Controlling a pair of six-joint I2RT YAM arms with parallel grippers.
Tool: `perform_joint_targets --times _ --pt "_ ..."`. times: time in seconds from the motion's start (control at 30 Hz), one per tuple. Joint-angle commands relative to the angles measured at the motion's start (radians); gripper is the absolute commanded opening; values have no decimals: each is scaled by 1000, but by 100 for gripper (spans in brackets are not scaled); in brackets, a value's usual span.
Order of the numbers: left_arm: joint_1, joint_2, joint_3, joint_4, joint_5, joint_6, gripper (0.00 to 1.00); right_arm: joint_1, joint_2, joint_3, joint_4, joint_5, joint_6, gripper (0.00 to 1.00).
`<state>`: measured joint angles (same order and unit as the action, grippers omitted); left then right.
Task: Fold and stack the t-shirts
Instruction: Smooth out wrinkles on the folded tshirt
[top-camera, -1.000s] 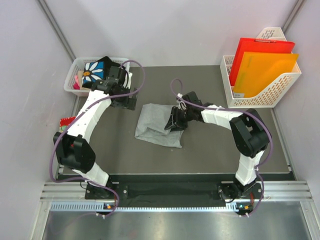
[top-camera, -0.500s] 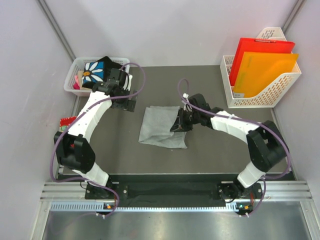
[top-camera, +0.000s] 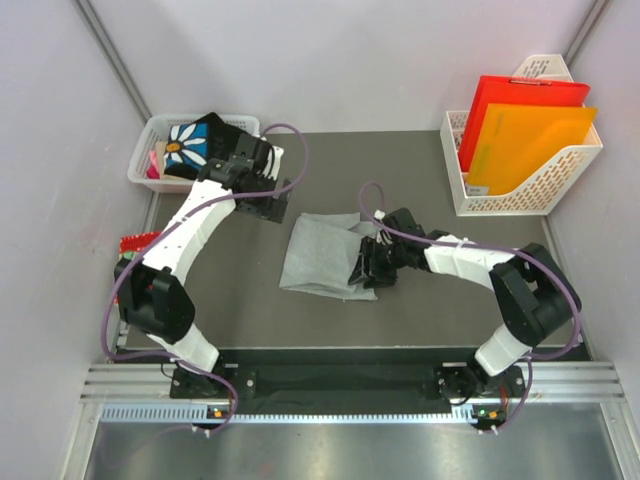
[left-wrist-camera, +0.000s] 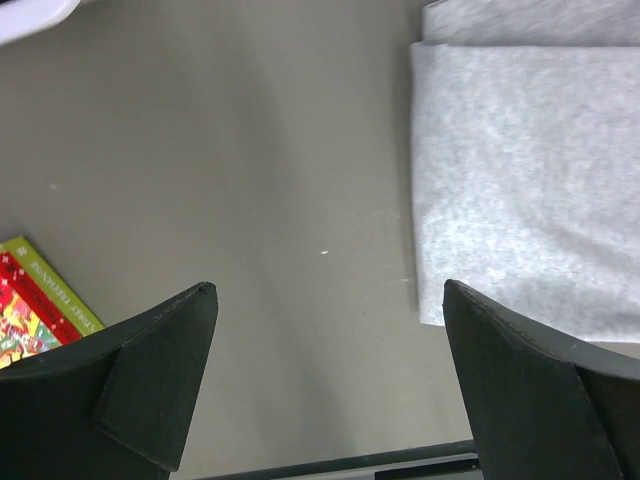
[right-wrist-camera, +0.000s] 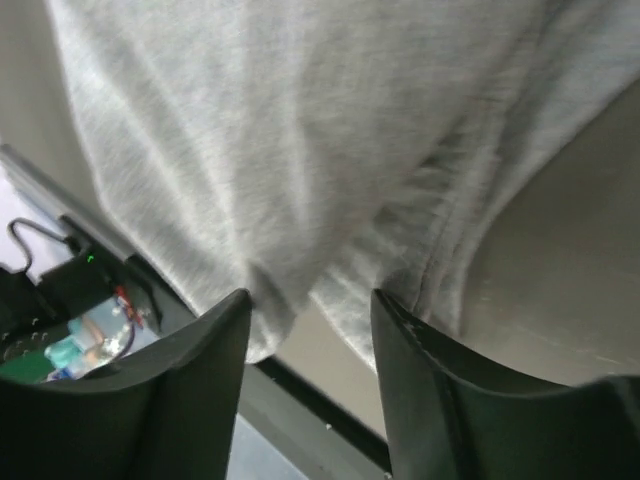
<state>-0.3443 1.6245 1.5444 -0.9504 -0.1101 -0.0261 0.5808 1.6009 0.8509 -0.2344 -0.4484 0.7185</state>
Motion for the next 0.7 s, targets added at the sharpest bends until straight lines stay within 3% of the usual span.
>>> perform_joint_targets --times 0.0,0.17,0.4,0.67 --pt "-12 -9 51 1 3 9 99 -29 -28 65 -130 127 -82 60" --pt "-10 -29 30 -5 -34 17 99 -32 -137 238 -316 293 -122 66" --pt "17 -92 32 7 -94 43 99 -15 -62 376 -214 47 -80 66" --pt "76 -98 -4 16 -123 45 99 -4 246 314 173 -292 100 63"
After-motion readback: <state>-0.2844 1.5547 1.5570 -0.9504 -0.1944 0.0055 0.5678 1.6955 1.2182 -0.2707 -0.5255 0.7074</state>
